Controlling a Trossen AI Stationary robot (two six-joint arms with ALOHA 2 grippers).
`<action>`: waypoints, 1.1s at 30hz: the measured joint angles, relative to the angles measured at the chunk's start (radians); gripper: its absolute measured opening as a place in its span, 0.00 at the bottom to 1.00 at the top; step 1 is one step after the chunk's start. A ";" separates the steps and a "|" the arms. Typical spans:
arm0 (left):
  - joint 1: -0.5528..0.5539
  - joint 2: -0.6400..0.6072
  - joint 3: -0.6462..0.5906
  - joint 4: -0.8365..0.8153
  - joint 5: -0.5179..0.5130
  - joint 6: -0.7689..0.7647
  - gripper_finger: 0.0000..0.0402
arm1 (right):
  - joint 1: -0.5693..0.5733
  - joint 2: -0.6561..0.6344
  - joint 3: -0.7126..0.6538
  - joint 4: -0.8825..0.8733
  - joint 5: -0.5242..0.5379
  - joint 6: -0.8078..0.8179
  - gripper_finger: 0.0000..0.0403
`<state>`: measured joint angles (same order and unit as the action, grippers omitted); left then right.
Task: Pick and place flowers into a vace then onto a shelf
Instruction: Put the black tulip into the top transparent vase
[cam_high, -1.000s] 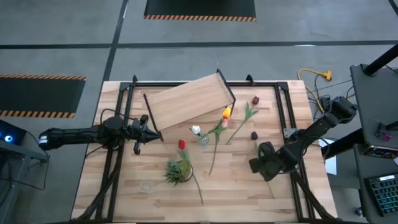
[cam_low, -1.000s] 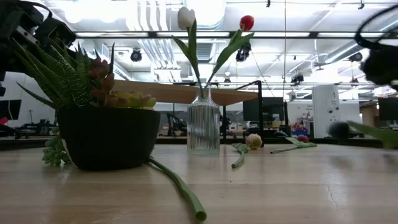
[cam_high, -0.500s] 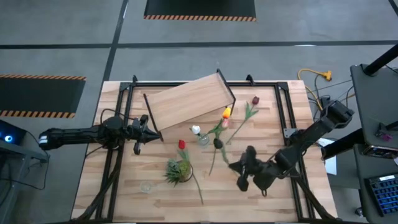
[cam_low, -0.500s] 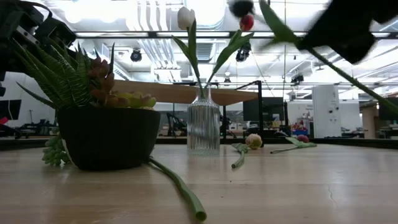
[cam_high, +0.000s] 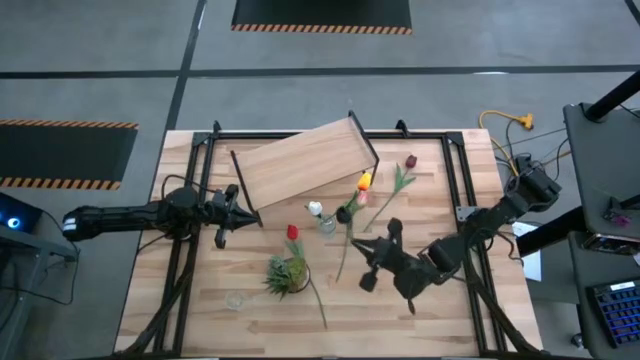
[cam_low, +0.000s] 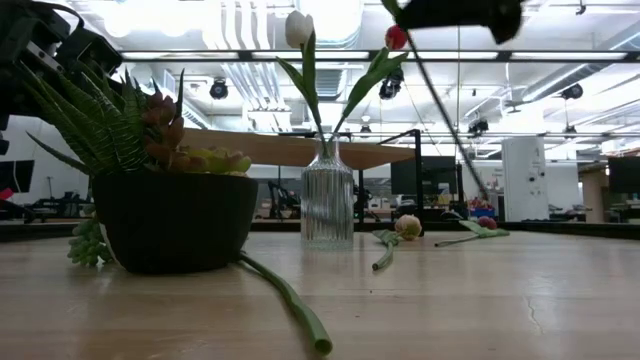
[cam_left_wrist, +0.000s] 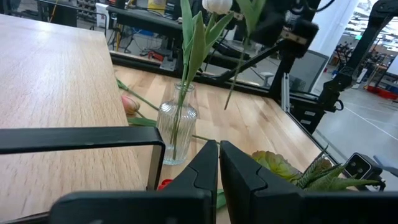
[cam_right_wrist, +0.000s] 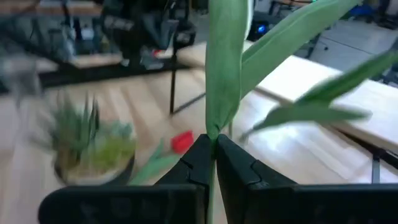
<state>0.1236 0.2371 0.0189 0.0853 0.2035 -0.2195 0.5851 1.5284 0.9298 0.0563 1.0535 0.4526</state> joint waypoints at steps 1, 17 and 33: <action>0.000 0.000 0.000 0.000 0.000 0.000 0.00 | -0.016 0.000 0.008 0.013 0.002 0.000 0.03; 0.000 -0.001 0.000 0.001 0.000 0.000 0.00 | -0.148 0.068 0.074 0.651 -0.082 -0.514 0.03; 0.000 0.000 0.000 0.000 0.000 0.000 0.00 | -0.251 0.211 0.075 0.928 -0.103 -0.735 0.03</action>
<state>0.1238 0.2371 0.0189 0.0853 0.2031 -0.2195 0.3342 1.7397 1.0050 0.9847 0.9507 -0.2826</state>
